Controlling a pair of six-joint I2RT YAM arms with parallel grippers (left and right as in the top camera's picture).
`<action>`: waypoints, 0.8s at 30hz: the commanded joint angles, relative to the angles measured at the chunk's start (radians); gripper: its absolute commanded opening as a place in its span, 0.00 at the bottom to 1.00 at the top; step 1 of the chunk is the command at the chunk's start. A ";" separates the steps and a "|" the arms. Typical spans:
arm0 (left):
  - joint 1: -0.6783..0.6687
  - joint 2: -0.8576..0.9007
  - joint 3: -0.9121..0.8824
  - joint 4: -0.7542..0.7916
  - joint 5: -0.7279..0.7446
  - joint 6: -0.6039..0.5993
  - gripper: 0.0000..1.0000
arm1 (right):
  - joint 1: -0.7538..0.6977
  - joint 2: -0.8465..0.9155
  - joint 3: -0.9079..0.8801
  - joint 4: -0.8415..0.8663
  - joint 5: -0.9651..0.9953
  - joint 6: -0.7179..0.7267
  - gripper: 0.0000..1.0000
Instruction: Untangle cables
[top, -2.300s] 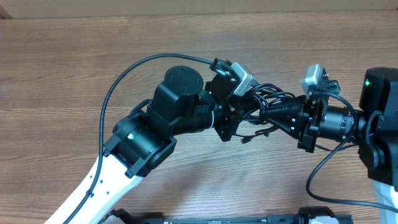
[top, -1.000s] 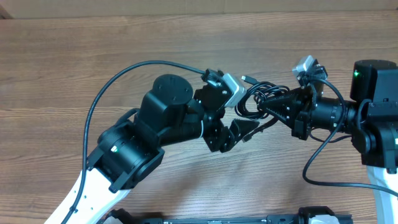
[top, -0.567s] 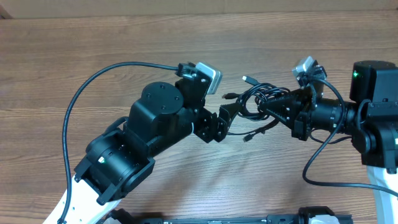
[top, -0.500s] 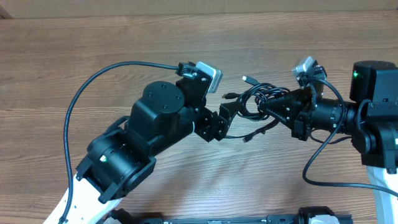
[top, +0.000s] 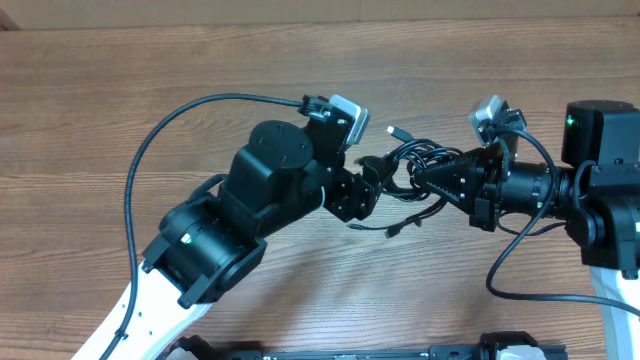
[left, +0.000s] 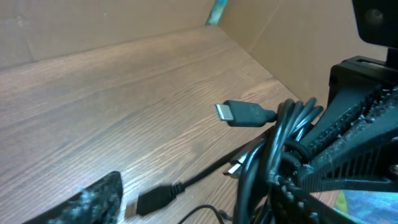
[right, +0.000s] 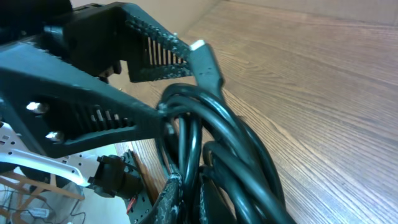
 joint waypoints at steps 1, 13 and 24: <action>-0.002 0.015 -0.002 0.032 -0.020 -0.035 0.72 | -0.001 -0.009 0.015 -0.014 -0.058 0.000 0.04; -0.002 0.016 -0.002 0.027 -0.123 -0.103 0.72 | -0.001 -0.065 0.015 -0.024 -0.174 -0.045 0.04; -0.003 0.082 -0.002 0.014 -0.063 -0.139 0.67 | -0.001 -0.067 0.015 -0.013 -0.261 -0.066 0.04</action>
